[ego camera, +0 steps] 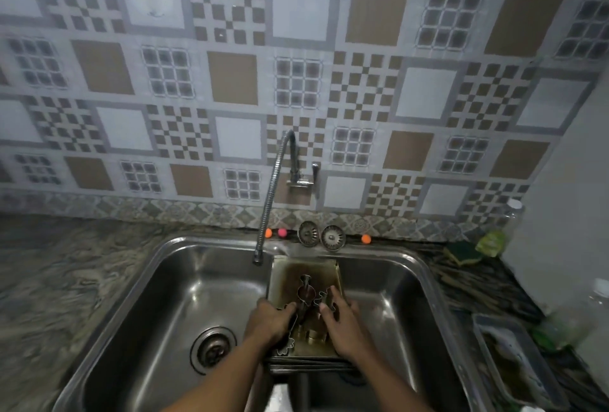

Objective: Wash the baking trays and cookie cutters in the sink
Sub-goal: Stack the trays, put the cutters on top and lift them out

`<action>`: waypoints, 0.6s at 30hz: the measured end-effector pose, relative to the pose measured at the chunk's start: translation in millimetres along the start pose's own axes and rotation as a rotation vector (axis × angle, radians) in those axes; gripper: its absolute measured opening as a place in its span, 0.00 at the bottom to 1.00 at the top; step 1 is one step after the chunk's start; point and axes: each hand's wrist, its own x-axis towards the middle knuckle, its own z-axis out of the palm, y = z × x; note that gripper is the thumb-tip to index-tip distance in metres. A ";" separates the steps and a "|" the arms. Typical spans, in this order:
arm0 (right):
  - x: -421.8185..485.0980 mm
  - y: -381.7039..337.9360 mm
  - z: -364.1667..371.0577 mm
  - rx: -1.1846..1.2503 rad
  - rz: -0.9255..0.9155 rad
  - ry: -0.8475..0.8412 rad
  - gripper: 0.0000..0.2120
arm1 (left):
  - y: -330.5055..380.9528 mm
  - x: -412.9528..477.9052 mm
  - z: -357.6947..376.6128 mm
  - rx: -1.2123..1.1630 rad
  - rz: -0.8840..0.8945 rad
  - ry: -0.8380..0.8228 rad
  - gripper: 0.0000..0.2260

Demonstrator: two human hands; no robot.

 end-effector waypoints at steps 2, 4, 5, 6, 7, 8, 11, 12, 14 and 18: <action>2.4 -17.8 17.3 -0.003 -0.041 0.007 0.29 | -9.0 2.4 -23.5 -0.009 -0.022 0.032 0.30; 6.2 -40.4 37.0 -0.001 -0.081 0.006 0.29 | -20.8 13.4 -48.8 -0.033 -0.031 0.060 0.32; 8.2 -52.6 48.2 0.005 -0.100 0.001 0.30 | -26.9 19.6 -62.6 -0.031 -0.036 0.077 0.33; 10.2 -65.0 59.5 0.008 -0.108 -0.007 0.30 | -33.4 24.8 -75.8 -0.033 -0.039 0.098 0.34; 12.2 -77.0 70.8 0.008 -0.121 -0.010 0.30 | -38.1 26.9 -90.4 -0.032 -0.054 0.118 0.34; 13.4 -89.2 81.8 0.002 -0.128 -0.016 0.30 | -45.8 31.7 -104.0 -0.037 -0.057 0.135 0.34; 14.7 -125.7 123.7 0.014 -0.159 -0.023 0.30 | -78.3 44.7 -147.7 -0.079 -0.112 0.145 0.33; 12.3 -142.0 141.3 0.026 -0.163 -0.024 0.30 | -92.7 49.8 -165.8 -0.100 -0.108 0.155 0.34; 5.2 -177.0 179.7 0.057 -0.157 -0.046 0.29 | -121.9 59.6 -207.3 -0.114 -0.110 0.185 0.36; -6.3 -248.7 244.3 0.103 -0.192 -0.048 0.29 | -164.0 74.3 -288.5 -0.059 -0.125 0.291 0.36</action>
